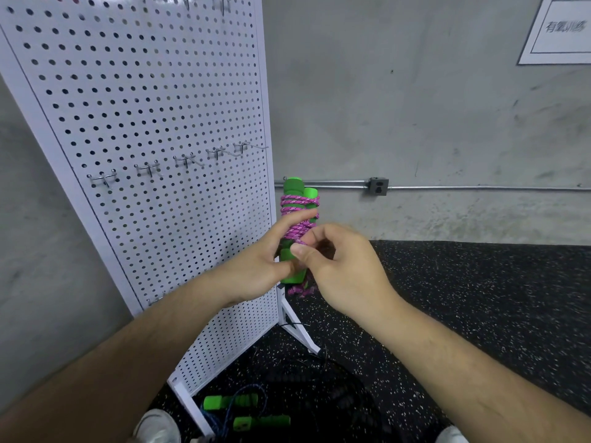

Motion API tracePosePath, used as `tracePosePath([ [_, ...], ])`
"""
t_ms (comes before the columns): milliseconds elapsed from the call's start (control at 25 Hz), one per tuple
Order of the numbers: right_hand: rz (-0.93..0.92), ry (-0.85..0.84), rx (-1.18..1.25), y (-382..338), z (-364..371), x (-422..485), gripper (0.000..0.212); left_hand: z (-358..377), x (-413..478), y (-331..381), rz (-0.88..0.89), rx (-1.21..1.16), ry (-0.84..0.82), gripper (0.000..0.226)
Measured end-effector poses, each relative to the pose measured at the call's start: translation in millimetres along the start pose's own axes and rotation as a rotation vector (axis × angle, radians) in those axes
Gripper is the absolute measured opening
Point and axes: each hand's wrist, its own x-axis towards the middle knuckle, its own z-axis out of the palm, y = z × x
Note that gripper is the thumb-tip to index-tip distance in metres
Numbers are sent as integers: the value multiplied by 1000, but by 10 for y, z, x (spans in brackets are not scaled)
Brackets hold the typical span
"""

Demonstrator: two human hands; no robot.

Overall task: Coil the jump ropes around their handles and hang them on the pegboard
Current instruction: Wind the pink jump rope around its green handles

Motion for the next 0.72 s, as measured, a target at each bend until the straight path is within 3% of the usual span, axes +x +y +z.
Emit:
tracePosePath([
  [200, 14, -22, 48, 40, 37, -21, 14, -2, 38, -48, 3, 150, 19, 97],
  [400, 141, 61, 228, 186, 152, 19, 14, 117, 60, -101, 1, 210, 214, 102],
  [560, 103, 60, 208, 232, 211, -10, 37, 141, 45, -139, 24, 331, 227, 108],
  [720, 25, 64, 120, 285, 154, 23, 41, 56, -7, -143, 55, 88, 227, 104],
])
